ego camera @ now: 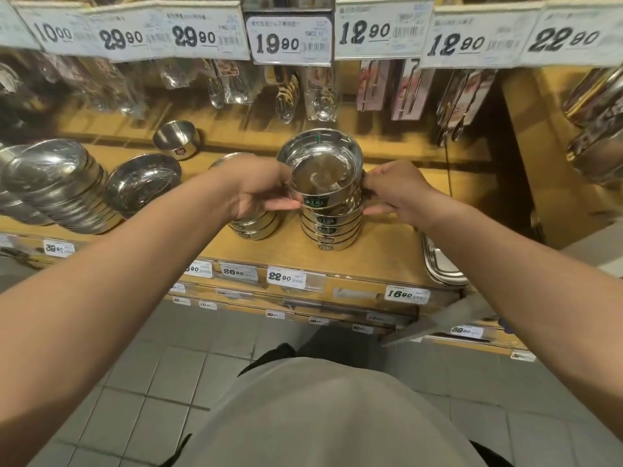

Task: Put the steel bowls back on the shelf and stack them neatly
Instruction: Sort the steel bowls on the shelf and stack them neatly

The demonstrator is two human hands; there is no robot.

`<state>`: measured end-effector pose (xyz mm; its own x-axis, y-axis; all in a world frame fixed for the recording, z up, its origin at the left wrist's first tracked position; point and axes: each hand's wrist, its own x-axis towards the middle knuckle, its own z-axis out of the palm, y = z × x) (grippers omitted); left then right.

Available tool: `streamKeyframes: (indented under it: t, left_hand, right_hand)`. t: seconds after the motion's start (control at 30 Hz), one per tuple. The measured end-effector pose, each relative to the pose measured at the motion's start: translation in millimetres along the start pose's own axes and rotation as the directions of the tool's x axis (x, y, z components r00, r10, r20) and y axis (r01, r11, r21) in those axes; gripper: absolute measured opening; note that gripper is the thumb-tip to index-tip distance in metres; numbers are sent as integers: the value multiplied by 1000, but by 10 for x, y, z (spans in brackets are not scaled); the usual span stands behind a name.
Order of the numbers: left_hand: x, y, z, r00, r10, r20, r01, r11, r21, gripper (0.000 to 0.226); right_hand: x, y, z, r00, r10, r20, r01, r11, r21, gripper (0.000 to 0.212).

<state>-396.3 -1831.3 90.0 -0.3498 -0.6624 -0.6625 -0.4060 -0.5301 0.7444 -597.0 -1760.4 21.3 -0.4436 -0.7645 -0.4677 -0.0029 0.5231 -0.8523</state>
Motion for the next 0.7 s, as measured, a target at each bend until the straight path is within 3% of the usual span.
streamKeyframes:
  t: [0.23,0.33,0.47,0.7]
  left_hand:
    - [130,81,96,996,55,-72,-49,996,80,13]
    - [168,101,132,997,35,-64,-26,991,132,14]
    - [192,118,199,997,36,-64,-24,982,186,31]
    - [181,69,230,999,27,-36,-19,975,223,28]
  right_hand:
    - [-52,-107,-122,994,16,-107,-7,996,87,36]
    - [-128,-182,-98,996,-4,-84,14,994,113,38]
    - [-221,-225,-42,998,-56,-21,58,993,100,19]
    - [-241,-118,-46,997,-73,-15,73,997,24,11]
